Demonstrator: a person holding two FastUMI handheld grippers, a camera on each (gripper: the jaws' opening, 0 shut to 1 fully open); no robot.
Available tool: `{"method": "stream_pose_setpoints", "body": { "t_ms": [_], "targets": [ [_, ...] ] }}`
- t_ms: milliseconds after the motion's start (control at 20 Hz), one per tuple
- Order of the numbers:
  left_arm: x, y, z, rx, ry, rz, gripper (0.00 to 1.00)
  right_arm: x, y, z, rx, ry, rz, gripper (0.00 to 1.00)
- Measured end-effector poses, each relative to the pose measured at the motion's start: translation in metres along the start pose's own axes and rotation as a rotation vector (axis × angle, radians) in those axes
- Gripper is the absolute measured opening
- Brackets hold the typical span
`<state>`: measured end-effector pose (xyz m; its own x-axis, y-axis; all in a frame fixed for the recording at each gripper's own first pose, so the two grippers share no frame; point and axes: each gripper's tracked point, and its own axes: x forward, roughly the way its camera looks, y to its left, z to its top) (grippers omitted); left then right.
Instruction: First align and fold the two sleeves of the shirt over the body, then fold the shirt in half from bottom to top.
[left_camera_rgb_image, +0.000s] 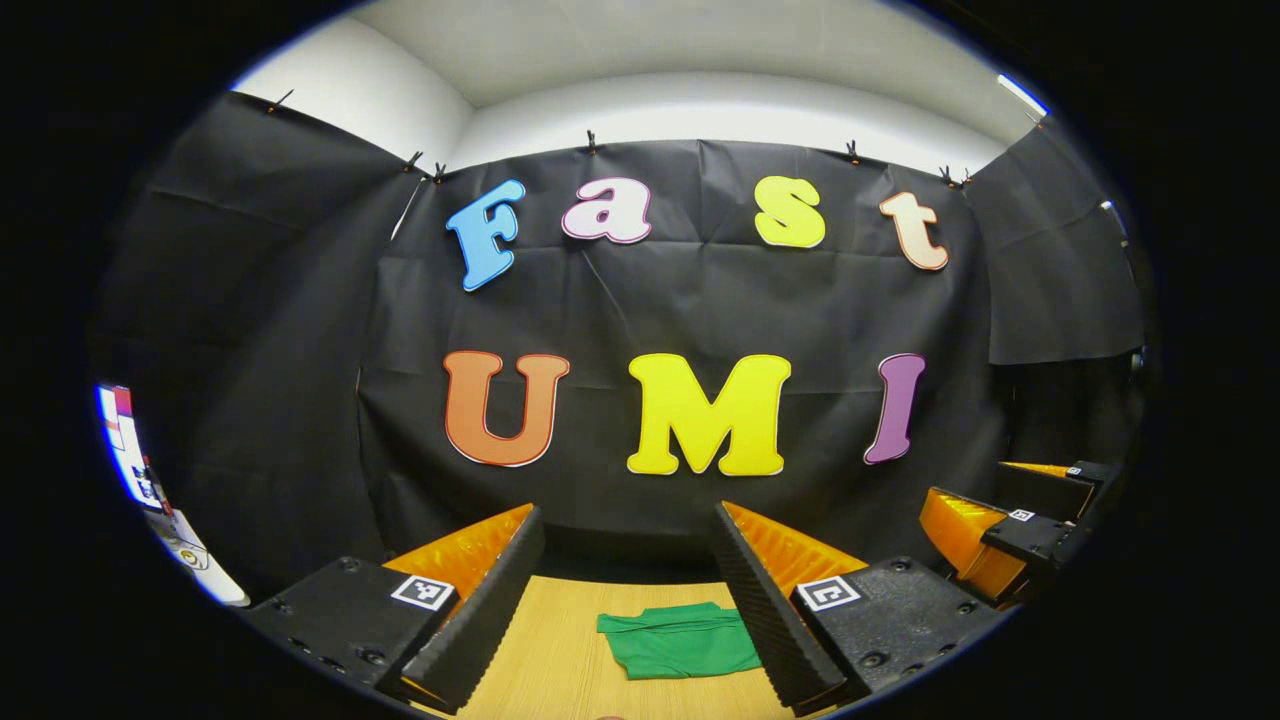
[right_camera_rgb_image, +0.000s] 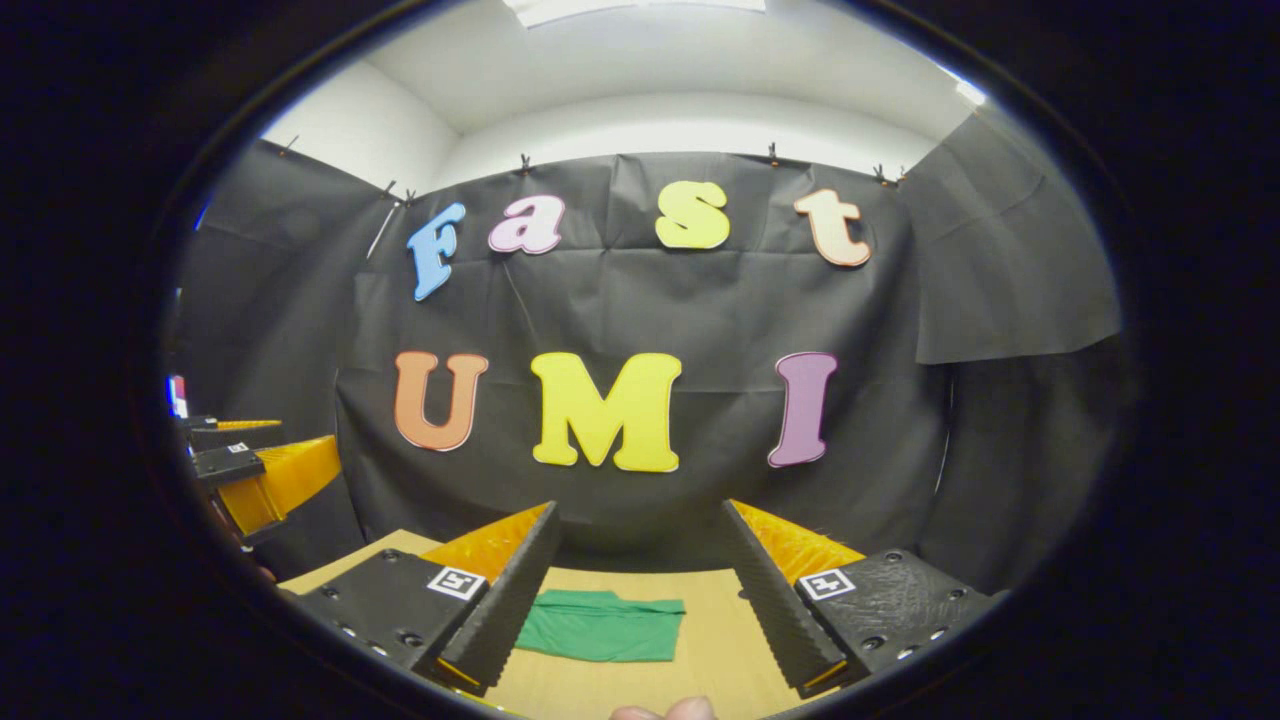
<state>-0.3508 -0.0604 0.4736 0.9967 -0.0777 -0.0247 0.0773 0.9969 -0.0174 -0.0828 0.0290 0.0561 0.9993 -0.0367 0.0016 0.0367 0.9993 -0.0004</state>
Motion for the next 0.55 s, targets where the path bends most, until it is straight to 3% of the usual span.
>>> {"method": "stream_pose_setpoints", "body": {
  "t_ms": [550],
  "targets": [
    [-0.003,-0.019,-0.01,0.003,0.015,0.004,1.0,0.001,-0.012,-0.002,-0.002,0.002,0.008,0.98]
  ]
}}
